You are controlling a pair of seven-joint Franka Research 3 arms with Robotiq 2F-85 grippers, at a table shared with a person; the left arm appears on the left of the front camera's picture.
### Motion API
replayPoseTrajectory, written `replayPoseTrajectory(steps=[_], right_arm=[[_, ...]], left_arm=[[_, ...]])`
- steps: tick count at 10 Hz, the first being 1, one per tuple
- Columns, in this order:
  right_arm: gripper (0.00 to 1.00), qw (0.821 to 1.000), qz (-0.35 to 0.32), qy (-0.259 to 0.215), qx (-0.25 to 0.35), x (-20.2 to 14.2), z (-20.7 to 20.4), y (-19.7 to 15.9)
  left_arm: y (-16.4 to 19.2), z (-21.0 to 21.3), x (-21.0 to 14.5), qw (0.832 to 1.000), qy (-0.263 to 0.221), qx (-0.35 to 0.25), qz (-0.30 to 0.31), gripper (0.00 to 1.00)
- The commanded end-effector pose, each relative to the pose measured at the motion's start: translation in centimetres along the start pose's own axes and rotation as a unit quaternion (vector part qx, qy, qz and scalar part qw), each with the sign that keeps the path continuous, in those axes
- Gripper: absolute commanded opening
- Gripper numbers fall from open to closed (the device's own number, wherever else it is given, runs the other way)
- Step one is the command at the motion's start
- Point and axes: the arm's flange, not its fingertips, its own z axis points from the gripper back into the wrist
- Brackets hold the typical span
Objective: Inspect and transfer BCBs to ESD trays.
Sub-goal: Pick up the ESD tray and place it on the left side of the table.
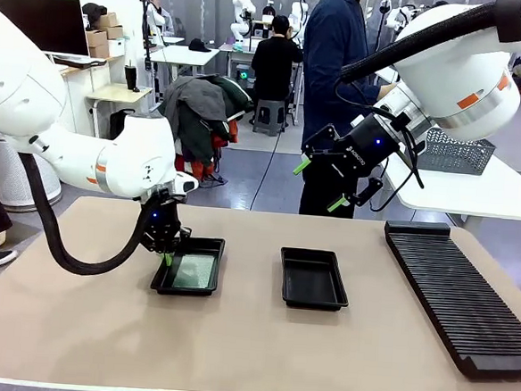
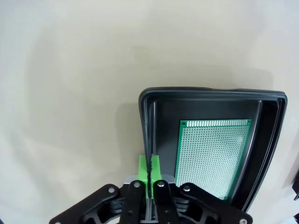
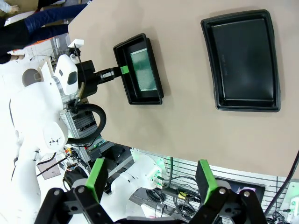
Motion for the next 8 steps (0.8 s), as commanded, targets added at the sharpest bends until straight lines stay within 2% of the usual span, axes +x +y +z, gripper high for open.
replayPoseTrajectory(steps=[1,5,8], right_arm=[[1.0,1.0,-0.003,-0.005,-0.005,0.1,0.1,0.1],[1.0,1.0,-0.003,-0.005,-0.005,0.1,0.1,0.1],[1.0,1.0,-0.003,-0.005,-0.005,0.1,0.1,0.1]], left_arm=[[2.5,-0.3,-0.5,0.999,-0.004,-0.051,0.004,0.03],[6.4,1.0,-0.7,0.996,-0.032,-0.087,-0.001,0.03],[10.7,2.9,0.6,0.994,-0.034,-0.101,-0.022,0.03]])
